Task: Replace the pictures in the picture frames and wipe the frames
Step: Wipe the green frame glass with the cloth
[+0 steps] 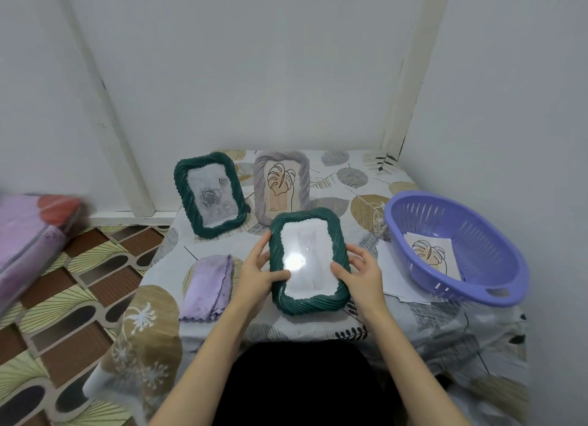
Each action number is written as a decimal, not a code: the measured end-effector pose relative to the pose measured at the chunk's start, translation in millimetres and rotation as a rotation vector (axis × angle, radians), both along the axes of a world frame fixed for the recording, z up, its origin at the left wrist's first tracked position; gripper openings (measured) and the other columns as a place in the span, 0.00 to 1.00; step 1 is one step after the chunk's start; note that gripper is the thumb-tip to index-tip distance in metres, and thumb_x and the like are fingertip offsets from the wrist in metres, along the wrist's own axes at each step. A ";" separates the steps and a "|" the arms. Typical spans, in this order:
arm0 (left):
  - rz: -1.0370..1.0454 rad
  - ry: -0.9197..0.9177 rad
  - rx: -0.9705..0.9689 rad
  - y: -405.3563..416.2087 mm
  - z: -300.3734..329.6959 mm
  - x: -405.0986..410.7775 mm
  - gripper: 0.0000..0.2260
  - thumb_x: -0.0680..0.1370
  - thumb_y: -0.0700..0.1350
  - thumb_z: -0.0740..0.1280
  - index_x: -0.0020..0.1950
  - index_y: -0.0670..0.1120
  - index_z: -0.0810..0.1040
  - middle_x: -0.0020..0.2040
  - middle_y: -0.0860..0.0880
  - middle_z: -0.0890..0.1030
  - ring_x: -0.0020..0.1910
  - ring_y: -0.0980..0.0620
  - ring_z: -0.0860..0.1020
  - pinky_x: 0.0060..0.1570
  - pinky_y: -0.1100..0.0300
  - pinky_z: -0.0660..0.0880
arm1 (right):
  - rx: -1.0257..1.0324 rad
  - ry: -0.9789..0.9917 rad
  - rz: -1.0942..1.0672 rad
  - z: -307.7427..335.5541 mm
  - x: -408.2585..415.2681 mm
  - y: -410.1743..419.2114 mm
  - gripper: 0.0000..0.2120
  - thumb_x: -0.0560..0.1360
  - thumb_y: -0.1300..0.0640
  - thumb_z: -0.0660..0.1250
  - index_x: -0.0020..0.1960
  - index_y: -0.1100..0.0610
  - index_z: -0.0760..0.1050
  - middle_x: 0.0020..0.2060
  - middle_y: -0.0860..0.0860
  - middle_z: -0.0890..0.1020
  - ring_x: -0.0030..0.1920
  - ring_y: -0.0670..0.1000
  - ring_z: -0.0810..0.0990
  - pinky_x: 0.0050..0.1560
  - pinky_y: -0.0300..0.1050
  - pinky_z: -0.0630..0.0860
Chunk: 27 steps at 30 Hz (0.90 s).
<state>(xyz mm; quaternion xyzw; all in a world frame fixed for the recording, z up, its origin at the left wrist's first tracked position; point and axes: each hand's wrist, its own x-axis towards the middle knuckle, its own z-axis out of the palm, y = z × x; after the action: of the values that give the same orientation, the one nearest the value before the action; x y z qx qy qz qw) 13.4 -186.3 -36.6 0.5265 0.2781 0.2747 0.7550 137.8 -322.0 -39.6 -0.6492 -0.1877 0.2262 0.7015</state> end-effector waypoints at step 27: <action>-0.267 -0.030 0.508 40.1 48.8 133.3 0.42 0.69 0.29 0.70 0.71 0.60 0.55 0.60 0.59 0.69 0.53 0.66 0.76 0.44 0.70 0.76 | 0.036 -0.343 0.402 92.5 148.1 11.2 0.48 0.69 0.78 0.65 0.74 0.41 0.50 0.65 0.34 0.71 0.61 0.47 0.75 0.64 0.52 0.72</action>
<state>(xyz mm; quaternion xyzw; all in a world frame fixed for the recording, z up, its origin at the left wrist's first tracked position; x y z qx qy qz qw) 146.7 -146.1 12.2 0.7267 0.1174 0.2414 0.6323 285.9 -310.8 52.9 -0.6150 -0.4330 0.2443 0.6121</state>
